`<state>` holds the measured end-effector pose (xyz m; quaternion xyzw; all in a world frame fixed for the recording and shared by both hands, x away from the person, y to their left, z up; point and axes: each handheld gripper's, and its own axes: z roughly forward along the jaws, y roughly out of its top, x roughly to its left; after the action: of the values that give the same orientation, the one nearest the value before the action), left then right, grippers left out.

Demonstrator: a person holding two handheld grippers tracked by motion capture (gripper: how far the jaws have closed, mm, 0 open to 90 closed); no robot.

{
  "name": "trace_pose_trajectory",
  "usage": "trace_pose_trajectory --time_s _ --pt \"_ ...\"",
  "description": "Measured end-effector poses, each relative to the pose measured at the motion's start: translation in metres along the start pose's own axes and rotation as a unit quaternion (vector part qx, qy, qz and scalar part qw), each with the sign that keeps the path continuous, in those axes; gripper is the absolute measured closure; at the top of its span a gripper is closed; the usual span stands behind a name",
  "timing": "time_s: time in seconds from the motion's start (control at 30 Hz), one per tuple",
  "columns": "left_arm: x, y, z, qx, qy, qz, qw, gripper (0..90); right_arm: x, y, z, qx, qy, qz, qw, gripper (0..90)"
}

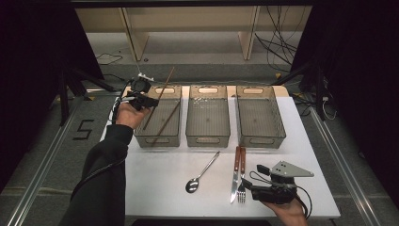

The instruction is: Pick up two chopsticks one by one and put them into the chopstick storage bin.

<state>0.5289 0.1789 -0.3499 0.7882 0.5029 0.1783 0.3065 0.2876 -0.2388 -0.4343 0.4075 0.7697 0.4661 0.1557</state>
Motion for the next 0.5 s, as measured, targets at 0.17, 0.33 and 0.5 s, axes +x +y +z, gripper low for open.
trace_pose_trajectory --time_s 0.17,0.33,0.5 --pt "0.007 -0.004 0.008 -0.001 0.005 -0.007 1.0 84.7 0.0 0.0 0.0 -0.002 0.0 0.0 1.0 23.9" --pt "0.012 -0.012 0.015 -0.005 0.008 -0.012 0.9999 84.7 0.0 0.0 0.0 -0.001 0.0 0.0 1.0 24.0" --pt "0.013 -0.017 0.02 -0.014 0.006 -0.015 0.9998 84.7 0.0 0.0 0.0 -0.001 0.0 0.001 1.0 24.0"
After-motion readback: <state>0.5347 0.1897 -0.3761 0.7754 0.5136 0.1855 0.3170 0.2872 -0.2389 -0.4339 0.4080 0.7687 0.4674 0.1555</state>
